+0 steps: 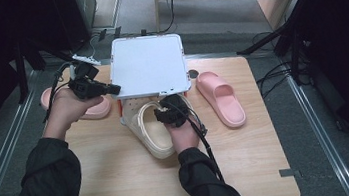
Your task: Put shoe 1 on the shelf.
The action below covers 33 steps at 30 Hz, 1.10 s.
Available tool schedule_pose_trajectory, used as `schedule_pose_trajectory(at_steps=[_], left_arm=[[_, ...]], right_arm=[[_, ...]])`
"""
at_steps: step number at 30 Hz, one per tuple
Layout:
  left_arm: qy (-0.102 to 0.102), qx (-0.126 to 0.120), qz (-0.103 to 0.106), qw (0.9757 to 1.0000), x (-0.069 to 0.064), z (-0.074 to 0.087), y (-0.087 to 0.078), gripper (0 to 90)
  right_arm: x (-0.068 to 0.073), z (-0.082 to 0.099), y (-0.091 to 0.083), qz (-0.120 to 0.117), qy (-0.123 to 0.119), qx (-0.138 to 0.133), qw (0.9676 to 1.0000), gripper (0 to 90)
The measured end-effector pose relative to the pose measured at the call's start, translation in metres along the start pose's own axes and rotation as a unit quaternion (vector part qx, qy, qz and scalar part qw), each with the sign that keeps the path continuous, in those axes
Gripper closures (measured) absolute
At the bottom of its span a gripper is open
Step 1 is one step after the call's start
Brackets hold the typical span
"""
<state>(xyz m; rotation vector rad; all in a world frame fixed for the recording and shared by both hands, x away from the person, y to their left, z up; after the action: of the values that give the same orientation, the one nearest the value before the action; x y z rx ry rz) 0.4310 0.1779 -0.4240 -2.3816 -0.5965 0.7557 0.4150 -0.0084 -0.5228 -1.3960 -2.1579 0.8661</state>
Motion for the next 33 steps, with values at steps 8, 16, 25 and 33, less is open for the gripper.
schedule_pose_trajectory(at_steps=[8, 16, 25, 33], left_arm=[[0.000, -0.001, 0.000, 1.0000, 0.000, 0.001, 0.000, 88.9], [0.000, -0.001, -0.002, 1.0000, 0.000, 0.001, -0.001, 89.0], [-0.002, -0.002, -0.003, 1.0000, 0.000, 0.001, -0.001, 89.0], [-0.005, -0.002, -0.005, 1.0000, 0.000, 0.001, -0.001, 89.0]], right_arm=[[0.002, 0.004, 0.011, 0.002, 0.009, 0.010, 0.9999, 66.2], [0.002, 0.006, 0.009, -0.008, -0.005, 0.008, 0.9999, 61.9], [-0.002, 0.008, -0.010, -0.036, 0.003, 0.003, 0.9993, 54.4], [-0.010, 0.025, -0.045, -0.058, -0.001, -0.006, 0.9983, 61.6]])
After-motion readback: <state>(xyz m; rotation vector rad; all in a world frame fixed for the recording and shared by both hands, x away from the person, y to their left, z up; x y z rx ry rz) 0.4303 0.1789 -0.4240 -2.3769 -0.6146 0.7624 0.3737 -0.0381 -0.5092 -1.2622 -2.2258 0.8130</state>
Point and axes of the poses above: each handheld gripper's, and its own axes: y roughly forward along the jaws, z roughly out of its underside, x roughly to its left, the point moved 7 cm from there along y, roughly forward along the jaws, and after that the axes turned 11 degrees about z, right-handed, at the moved point
